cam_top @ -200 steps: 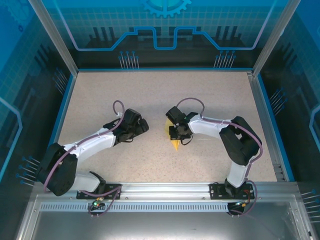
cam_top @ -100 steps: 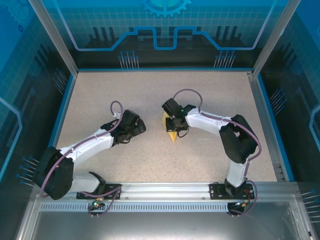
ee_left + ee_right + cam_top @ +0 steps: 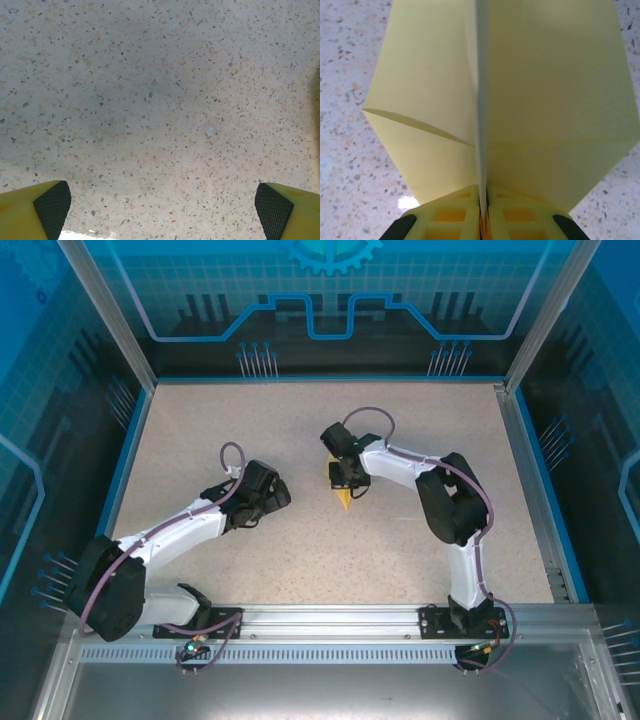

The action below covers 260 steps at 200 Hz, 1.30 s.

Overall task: Fold a paper plane with a square sheet of paper (pick it up from the middle)
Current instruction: Move a paper plane to the center of the table, then reset both arms

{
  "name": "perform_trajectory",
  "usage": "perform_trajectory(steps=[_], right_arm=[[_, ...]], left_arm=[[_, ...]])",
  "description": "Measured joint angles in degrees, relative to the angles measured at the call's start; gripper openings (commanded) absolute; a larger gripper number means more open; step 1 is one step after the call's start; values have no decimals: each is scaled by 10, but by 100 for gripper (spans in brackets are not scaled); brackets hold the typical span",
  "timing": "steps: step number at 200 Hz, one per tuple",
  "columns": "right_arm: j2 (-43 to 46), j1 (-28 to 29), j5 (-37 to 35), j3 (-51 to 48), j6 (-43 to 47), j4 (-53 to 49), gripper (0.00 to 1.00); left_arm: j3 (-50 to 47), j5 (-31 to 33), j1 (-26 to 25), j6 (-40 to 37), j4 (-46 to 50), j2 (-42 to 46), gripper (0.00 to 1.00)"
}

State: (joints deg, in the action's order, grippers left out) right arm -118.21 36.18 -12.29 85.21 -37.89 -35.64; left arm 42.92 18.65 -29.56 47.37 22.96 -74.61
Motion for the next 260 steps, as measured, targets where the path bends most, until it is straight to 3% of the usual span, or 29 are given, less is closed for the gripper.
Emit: perform_trajectory(steps=[67,106,142,159,183,222,260], right_arm=[[-19,-2,1,38,5,-44,23],[38,-2,-8,46,23,-78,48],[212,-20,-50,24,37,-72,76],[313,-49,-91,-26,53,-47,89],[423,-114,-145,-121,71,-14,98],[516,-217,-196,-296,120,73,99],[591,-288,-205,-485,170,231,99]], left_arm=[[14,11,0,-12,29,0,98],[66,52,2,-36,57,14,99],[84,91,37,-77,58,60,99],[81,101,66,-103,52,82,99],[45,105,111,-143,19,128,98],[-51,134,174,-195,-51,183,98],[-152,152,212,-261,-153,199,99]])
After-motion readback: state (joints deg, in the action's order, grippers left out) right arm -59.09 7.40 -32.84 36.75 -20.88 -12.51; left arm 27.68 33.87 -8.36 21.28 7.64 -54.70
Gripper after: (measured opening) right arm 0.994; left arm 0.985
